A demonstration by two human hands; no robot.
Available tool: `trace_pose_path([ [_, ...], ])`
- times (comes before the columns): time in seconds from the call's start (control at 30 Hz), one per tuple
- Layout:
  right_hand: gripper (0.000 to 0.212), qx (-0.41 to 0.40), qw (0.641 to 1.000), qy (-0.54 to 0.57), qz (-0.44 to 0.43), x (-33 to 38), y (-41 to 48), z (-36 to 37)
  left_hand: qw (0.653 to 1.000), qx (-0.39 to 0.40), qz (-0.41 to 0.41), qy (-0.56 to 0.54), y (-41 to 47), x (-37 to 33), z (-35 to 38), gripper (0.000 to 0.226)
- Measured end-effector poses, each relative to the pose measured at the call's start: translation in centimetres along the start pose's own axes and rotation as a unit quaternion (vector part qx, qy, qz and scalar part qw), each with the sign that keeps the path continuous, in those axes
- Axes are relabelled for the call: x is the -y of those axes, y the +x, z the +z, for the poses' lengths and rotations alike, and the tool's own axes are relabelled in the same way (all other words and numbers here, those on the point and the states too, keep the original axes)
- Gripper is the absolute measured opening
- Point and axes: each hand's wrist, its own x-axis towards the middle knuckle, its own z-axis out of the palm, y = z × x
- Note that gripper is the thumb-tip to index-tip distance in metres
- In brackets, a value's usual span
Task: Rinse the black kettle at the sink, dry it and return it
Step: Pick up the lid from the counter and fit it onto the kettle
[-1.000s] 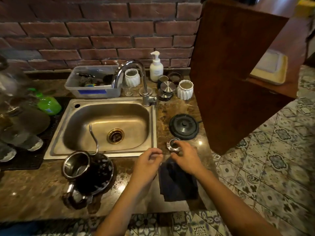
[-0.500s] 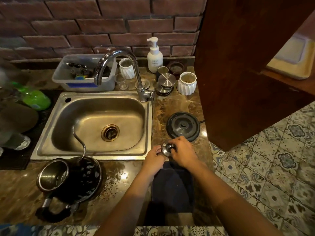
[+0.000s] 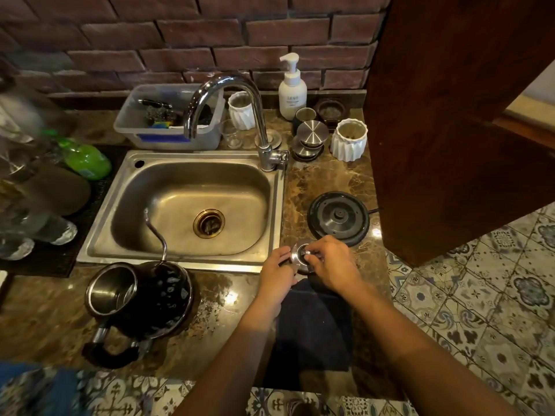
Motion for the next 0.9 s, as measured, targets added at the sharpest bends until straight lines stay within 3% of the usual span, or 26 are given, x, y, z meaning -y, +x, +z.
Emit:
trace_pose_path([
  [0.33,0.023,-0.078,0.99,0.117,0.004,4.6,-3.9,-0.9,0.99,-0.06,0.069,-0.107,-3.3,0.3,-3.9,0.022],
  [0.9,0.023,-0.184,0.967,0.171,-0.05,19.4,-13.1,1.6,0.968,-0.03,0.185,-0.169,-12.8,0.1,-18.9,0.019],
])
